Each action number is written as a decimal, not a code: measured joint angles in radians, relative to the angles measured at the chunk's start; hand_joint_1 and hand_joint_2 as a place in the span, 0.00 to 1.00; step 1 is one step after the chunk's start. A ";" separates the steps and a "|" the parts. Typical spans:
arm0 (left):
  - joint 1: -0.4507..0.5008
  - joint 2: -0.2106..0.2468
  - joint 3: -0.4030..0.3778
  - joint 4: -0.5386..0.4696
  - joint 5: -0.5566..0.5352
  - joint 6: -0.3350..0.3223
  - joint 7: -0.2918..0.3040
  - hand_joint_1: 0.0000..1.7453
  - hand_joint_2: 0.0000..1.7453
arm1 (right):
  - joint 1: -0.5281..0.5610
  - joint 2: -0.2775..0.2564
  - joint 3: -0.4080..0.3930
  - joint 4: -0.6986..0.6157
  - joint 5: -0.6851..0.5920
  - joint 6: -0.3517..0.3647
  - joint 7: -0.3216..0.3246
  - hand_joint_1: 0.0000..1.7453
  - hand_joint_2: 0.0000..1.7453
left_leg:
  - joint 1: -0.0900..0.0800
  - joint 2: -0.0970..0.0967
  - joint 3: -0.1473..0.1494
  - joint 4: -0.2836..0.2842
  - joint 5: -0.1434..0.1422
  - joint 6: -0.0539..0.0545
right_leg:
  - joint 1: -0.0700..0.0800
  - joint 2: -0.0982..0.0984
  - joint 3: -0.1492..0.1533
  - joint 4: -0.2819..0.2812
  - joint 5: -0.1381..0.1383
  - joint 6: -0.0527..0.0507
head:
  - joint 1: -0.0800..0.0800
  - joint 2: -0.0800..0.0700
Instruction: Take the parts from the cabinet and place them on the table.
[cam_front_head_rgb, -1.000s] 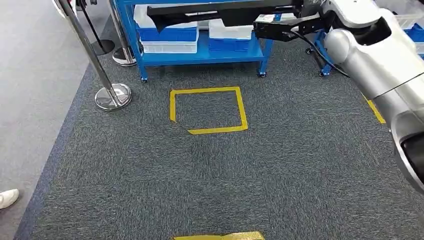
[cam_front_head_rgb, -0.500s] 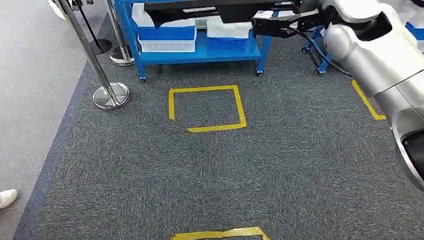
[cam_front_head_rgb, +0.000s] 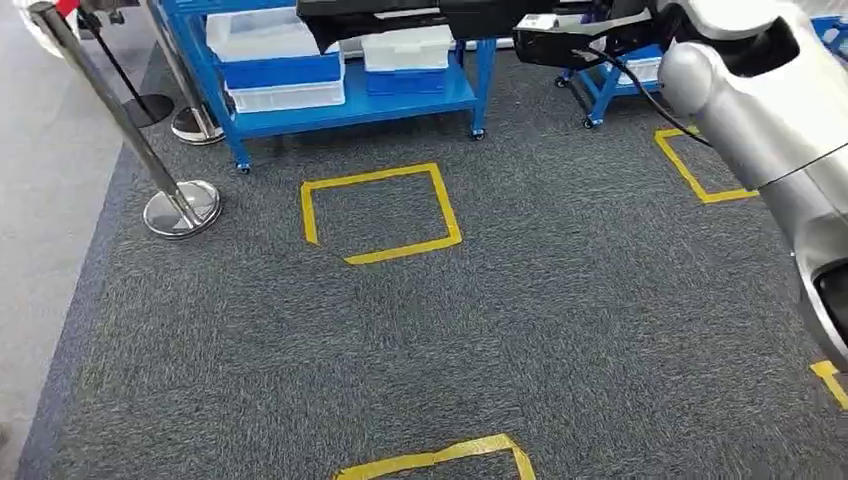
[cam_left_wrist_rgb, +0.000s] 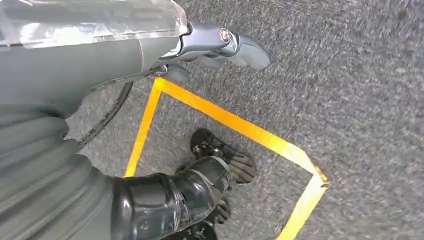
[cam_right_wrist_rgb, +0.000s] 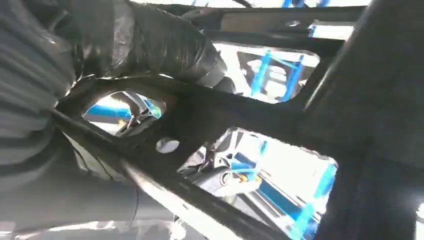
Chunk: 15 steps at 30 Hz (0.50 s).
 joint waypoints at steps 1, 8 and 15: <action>-0.001 0.001 0.000 0.000 0.000 0.000 0.000 0.00 1.00 | -0.002 0.000 0.000 -0.001 0.000 0.000 -0.001 1.00 1.00 | 0.005 -0.059 -0.007 0.024 -0.024 -0.006 | 0.000 0.009 -0.001 -0.005 0.005 -0.004 | 0.000 0.000; 0.003 0.001 0.000 0.000 -0.001 -0.001 0.000 0.00 1.00 | 0.000 0.002 0.014 -0.001 0.009 0.002 0.001 1.00 1.00 | 0.017 -0.121 -0.076 0.191 -0.055 -0.016 | -0.004 0.107 -0.015 0.008 0.012 -0.011 | 0.000 0.000; -0.002 0.002 0.001 0.000 -0.007 -0.003 0.003 0.00 1.00 | -0.017 0.002 0.022 0.000 0.032 0.016 0.011 1.00 1.00 | 0.030 -0.157 0.012 -0.006 0.004 0.005 | -0.010 0.197 -0.039 0.010 0.027 0.035 | 0.000 0.000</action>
